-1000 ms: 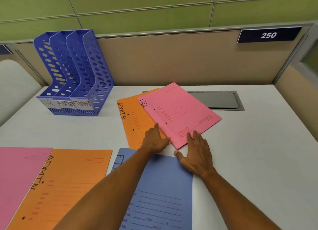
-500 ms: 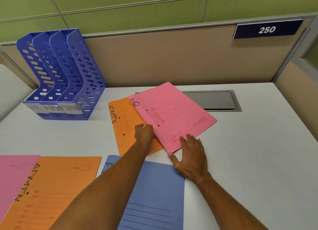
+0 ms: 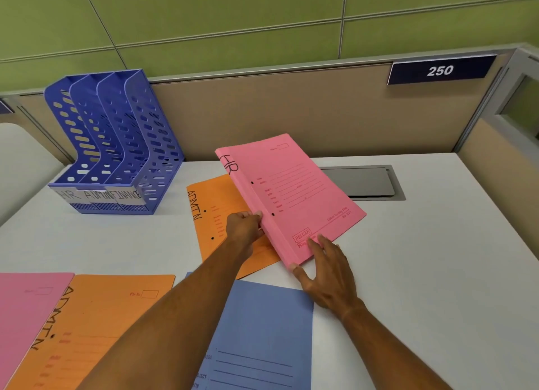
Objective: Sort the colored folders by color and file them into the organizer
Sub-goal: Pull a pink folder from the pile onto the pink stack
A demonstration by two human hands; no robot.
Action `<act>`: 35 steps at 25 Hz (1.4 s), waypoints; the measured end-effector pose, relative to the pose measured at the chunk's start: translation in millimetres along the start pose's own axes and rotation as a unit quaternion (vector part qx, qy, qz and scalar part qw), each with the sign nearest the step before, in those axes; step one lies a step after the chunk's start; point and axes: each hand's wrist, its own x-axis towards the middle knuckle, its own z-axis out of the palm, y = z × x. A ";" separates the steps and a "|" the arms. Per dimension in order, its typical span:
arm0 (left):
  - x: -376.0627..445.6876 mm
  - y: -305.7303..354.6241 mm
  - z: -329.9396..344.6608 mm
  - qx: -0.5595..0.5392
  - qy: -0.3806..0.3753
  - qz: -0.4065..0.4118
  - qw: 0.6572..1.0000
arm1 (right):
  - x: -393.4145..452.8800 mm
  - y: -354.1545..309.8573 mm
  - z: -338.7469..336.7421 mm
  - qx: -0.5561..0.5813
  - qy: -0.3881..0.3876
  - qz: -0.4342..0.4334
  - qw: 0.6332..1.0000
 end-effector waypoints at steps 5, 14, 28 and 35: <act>-14.4 20.5 -14.8 0.040 -0.001 0.074 0.996 | -5.6 -8.8 -12.5 0.031 0.049 0.017 0.998; -37.2 73.9 -86.3 0.150 0.014 0.211 0.966 | -4.0 -57.7 -44.0 0.105 0.120 0.025 0.987; -34.6 151.7 -309.9 0.168 -0.128 0.238 0.948 | -6.2 -204.4 -33.0 0.372 0.152 0.137 0.906; -19.4 142.3 -429.3 0.178 -0.143 0.187 0.955 | -24.5 -294.8 12.7 0.542 0.044 0.072 0.836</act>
